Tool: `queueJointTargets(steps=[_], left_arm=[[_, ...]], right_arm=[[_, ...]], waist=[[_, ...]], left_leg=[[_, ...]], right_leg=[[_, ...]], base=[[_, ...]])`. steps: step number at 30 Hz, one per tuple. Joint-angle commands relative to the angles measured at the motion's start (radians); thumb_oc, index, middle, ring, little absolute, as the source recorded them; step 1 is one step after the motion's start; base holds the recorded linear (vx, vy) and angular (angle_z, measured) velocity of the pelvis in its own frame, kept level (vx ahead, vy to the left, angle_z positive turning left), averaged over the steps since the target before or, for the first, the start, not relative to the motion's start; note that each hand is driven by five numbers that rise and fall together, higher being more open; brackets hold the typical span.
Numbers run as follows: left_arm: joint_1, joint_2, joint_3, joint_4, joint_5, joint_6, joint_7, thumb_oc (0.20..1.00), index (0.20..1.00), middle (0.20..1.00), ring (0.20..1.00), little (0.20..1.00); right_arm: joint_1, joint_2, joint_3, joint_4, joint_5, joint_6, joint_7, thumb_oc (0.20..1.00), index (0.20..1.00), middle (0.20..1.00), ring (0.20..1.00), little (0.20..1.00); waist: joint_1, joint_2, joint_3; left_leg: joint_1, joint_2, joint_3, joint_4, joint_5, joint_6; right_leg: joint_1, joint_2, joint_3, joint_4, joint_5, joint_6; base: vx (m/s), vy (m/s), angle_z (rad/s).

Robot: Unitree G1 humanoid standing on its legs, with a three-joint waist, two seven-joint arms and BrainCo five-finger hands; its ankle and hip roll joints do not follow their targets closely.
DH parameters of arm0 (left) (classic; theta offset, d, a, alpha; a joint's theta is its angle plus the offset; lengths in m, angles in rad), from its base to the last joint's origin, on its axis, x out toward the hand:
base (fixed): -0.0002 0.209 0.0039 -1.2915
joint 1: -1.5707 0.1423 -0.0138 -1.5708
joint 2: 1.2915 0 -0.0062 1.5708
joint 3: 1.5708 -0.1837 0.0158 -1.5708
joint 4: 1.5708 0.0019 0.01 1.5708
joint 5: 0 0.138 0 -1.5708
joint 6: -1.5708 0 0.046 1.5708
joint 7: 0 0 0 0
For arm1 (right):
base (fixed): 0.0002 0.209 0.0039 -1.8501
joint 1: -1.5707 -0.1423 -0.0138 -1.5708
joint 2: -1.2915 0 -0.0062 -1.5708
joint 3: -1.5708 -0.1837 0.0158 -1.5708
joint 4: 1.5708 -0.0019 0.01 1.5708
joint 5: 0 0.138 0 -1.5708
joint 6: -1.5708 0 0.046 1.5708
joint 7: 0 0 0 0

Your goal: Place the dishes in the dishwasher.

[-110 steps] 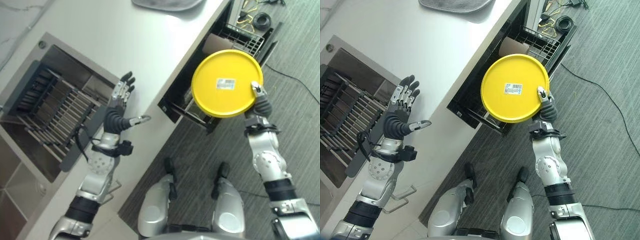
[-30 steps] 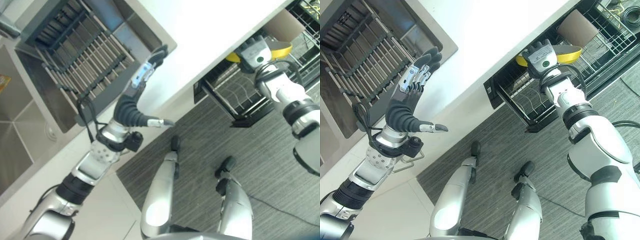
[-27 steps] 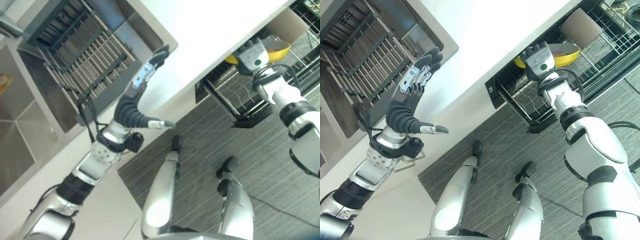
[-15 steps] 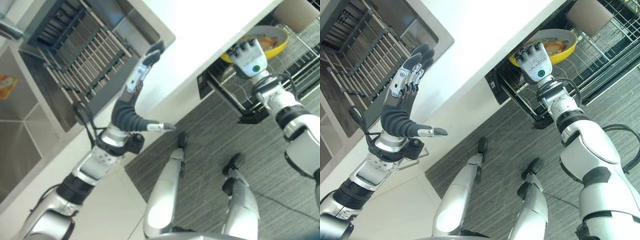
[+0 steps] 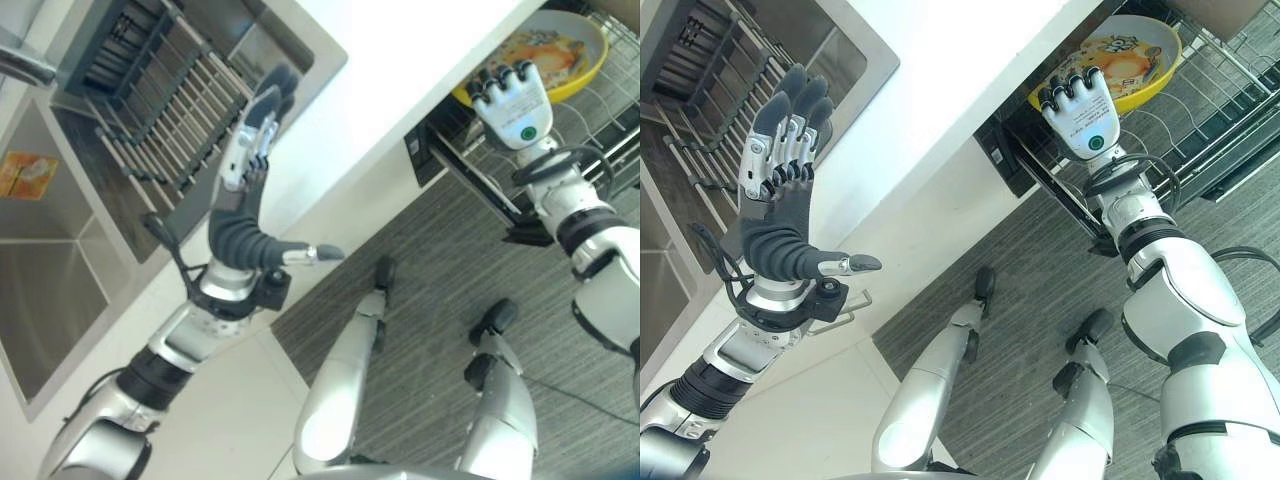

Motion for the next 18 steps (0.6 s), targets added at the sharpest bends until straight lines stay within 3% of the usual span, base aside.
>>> queueJointTargets(steps=[1,2,9,10,11,13,18], left_arm=[[-0.053,-0.128,-0.172,0.364,0.005,0.016,0.017,1.0,1.0,1.0,1.0,1.0],[-0.054,-0.126,-0.171,0.365,0.007,0.01,0.018,1.0,1.0,1.0,1.0,1.0],[-0.039,-0.088,-0.145,0.319,-0.024,0.031,-0.027,1.0,1.0,1.0,1.0,1.0],[-0.038,-0.087,-0.142,0.314,-0.028,0.034,-0.036,1.0,1.0,1.0,1.0,1.0],[-0.039,-0.081,-0.137,0.308,-0.036,0.04,-0.048,1.0,1.0,1.0,1.0,1.0],[-0.041,-0.075,-0.129,0.303,-0.048,0.047,-0.067,1.0,1.0,1.0,1.0,1.0],[-0.046,-0.048,-0.121,0.302,-0.08,0.046,-0.088,1.0,1.0,1.0,1.0,1.0]], right_arm=[[-0.32,0.002,-0.013,-0.093,0.162,-0.017,-0.001,0.2,0.2,0.2,0.2,0.2],[-0.315,0.006,-0.004,-0.079,0.223,-0.017,0.066,0.2,0.2,0.2,0.2,0.2],[-0.314,0.015,-0.02,-0.085,0.313,-0.046,0.213,0.2,0.2,0.2,0.2,0.2],[-0.316,0.02,-0.02,-0.082,0.339,-0.069,0.236,0.2,0.2,0.2,0.2,0.2],[-0.318,0.023,-0.02,-0.081,0.378,-0.1,0.32,0.2,0.2,0.2,0.2,0.2],[-0.321,0.026,-0.019,-0.079,0.39,-0.116,0.352,0.2,0.2,0.2,0.2,0.2],[-0.318,0.016,-0.03,-0.07,0.403,-0.083,0.356,0.2,0.2,0.2,0.2,0.2]], waist=[[-0.036,-0.078,0.123],[-0.035,-0.083,0.123],[-0.023,-0.096,0.123],[-0.021,-0.097,0.123],[-0.019,-0.099,0.123],[-0.017,-0.099,0.123],[-0.015,-0.1,0.123]], left_leg=[[-0.047,-0.057,0.009,0.063,-0.164,0.029],[-0.05,-0.054,0.01,0.059,-0.165,0.027],[-0.051,-0.052,-0.001,0.079,-0.18,0.024],[-0.052,-0.052,-0.001,0.083,-0.183,0.025],[-0.051,-0.052,-0.003,0.086,-0.184,0.024],[-0.054,-0.052,-0.006,0.089,-0.186,0.024],[-0.067,-0.053,-0.015,0.101,-0.191,0.026]], right_leg=[[0.006,-0.003,0.012,-0.053,-0.013,0.055],[0.007,-0.003,0.008,-0.058,-0.013,0.054],[0.022,-0.003,-0.008,-0.052,-0.015,0.052],[0.025,-0.003,-0.01,-0.053,-0.014,0.052],[0.027,-0.004,-0.012,-0.051,-0.015,0.053],[0.025,-0.005,-0.013,-0.048,-0.014,0.052],[0.017,-0.003,-0.011,-0.042,-0.013,0.053]], base=[[0.0,0.0,0.0],[0.0,0.0,0.0],[0.02,-0.034,0.04],[0.03,-0.034,0.04],[0.04,-0.038,0.02],[0.04,-0.033,0.01],[0.01,-0.011,0.0]])
